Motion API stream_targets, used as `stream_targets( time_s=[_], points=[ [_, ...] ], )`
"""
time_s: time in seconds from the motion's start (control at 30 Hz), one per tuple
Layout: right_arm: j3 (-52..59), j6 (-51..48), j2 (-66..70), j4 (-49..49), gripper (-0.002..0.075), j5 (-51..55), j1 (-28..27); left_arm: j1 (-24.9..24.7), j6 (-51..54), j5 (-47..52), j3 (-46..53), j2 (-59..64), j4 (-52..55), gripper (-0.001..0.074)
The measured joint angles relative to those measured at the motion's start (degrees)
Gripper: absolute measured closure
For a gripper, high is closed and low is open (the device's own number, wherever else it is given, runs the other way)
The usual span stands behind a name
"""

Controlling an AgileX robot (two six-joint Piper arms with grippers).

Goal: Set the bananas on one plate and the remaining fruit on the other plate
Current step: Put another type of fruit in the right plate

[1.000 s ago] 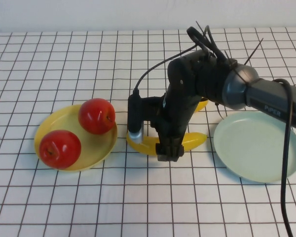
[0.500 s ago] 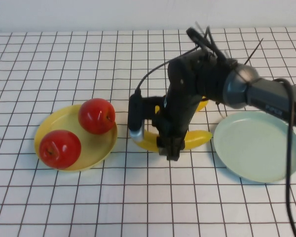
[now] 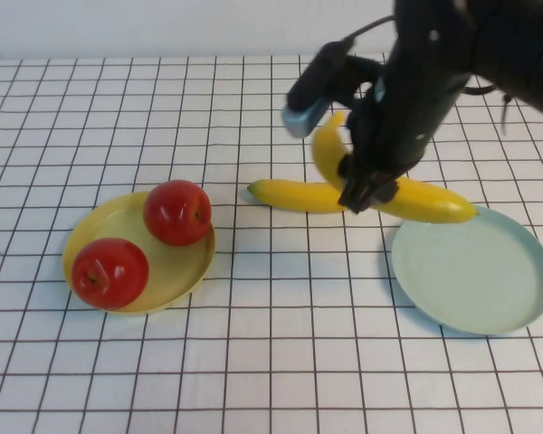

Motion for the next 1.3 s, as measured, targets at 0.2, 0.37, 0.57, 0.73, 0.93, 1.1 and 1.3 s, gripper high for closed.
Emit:
stream_targets(
  time_s=[0.2,0.37,0.57,0.73,0.93,1.1,1.3],
  points=[
    [8.11,4.41,-0.62,7.96,0.0397,0.00,-7.91,0.00,0.10,0.00,0.00,0.00,0.00,0.0735],
    [17.40,7.94,-4.24,7.26,0.0397,-1.86,-11.60,0.00,0.10,0.00,0.00,0.00,0.00,0.0735],
    [24.63,13.37,-8.11,1.20,0.0397,-7.02,-15.06,0.00,0.10,0.00,0.00,0.00,0.00,0.0735],
    [28.66,14.00,-8.14,0.96,0.0397,-11.76,-18.24,0.00,0.10,0.00,0.00,0.00,0.00,0.0735],
    [32.61,14.00,-7.85,1.80,0.0397,-20.37,-19.84,0.00,0.10,0.00,0.00,0.00,0.00,0.0735],
    [32.91,14.14,-5.18,4.09,0.0397,-25.11,-20.23,0.00,0.10,0.00,0.00,0.00,0.00,0.0735],
    [33.00,14.14,-3.19,5.64,0.0396,-27.20,-20.32,0.00,0.10,0.00,0.00,0.00,0.00,0.0735]
  ],
)
